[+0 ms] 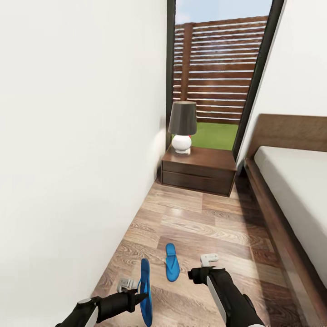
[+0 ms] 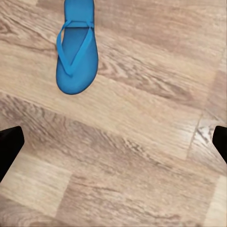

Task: In the bedroom, move the book from the bed onto either nightstand, and place the two sandals side by side next to the bed.

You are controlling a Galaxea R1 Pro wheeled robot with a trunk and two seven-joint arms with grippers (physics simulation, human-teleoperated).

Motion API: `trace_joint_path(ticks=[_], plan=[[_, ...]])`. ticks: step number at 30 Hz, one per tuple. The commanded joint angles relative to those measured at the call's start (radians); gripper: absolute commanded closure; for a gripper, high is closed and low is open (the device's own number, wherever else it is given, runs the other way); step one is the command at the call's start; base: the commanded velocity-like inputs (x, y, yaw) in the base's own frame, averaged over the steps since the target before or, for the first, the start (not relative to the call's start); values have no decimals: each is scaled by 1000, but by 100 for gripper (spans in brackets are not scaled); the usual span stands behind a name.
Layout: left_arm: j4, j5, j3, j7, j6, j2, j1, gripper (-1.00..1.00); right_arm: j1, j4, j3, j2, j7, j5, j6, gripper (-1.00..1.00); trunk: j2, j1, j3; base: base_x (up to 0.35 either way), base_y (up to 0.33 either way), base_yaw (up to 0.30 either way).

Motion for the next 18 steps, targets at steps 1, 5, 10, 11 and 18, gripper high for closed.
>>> trace_joint_path(ticks=[1,5,10,11,18], plan=[[-2,-6,9,-7,10,-1,0,100,0,-1,1,0,0,7,6,-100,-1,0,-5,0,0,0],[-2,-6,9,-7,10,-1,0,100,0,-1,1,0,0,7,6,-100,-2,2,-20,0,0,0],[-2,-6,9,-7,10,-1,0,100,0,-1,1,0,0,7,6,-100,-3,4,-40,0,0,0],[-2,-6,9,-7,10,-1,0,100,0,-1,1,0,0,7,6,-100,-3,5,-44,0,0,0],[-2,-6,9,-7,10,-1,0,100,0,0,1,0,-1,7,6,-100,-5,8,-71,0,0,0]])
